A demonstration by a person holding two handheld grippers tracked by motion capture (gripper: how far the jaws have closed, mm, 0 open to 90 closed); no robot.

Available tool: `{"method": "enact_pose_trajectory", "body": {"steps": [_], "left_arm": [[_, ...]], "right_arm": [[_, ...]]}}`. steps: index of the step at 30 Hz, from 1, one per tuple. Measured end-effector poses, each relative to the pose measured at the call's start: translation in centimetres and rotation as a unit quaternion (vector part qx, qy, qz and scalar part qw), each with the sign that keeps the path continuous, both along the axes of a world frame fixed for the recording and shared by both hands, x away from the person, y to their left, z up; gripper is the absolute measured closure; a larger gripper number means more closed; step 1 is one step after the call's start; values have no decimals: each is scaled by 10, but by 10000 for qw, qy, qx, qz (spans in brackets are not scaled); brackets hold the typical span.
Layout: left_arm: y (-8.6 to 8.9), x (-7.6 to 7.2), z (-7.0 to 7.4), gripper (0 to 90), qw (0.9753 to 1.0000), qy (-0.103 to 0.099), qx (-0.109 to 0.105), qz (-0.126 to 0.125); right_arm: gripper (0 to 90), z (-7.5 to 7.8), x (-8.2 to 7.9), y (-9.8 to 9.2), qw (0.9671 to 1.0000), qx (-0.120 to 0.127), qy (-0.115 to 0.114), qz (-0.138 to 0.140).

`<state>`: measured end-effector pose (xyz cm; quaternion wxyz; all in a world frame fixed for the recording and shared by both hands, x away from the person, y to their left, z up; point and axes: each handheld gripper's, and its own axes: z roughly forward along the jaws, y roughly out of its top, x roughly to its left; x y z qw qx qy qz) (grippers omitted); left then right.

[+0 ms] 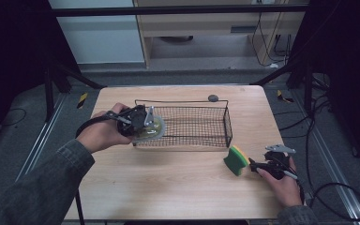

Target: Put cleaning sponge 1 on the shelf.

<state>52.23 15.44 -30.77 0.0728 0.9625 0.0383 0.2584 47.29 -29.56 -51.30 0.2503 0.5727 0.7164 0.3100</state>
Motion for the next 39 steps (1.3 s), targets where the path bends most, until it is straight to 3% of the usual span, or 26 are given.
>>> {"method": "enact_pose_trajectory", "body": {"steps": [6, 16, 20, 25, 39], "left_arm": [[-4, 9, 1, 709, 9999, -118, -2, 27], [-8, 22, 9, 710, 9980, -626, -95, 23], [-11, 31, 14, 709, 9964, -796, -299, -58], [-13, 38, 13, 710, 9961, -819, -304, -133], [-11, 52, 7, 709, 9955, -876, -362, -31]], "right_arm": [[46, 0, 0, 0, 10000, -8, -8, 11], [42, 0, 1, 0, 10000, -10, 8, 1], [42, 0, 0, 0, 10000, -9, 10, 3], [40, 0, 1, 0, 10000, -11, 7, 14], [39, 0, 1, 0, 10000, -1, 7, 10]]}}
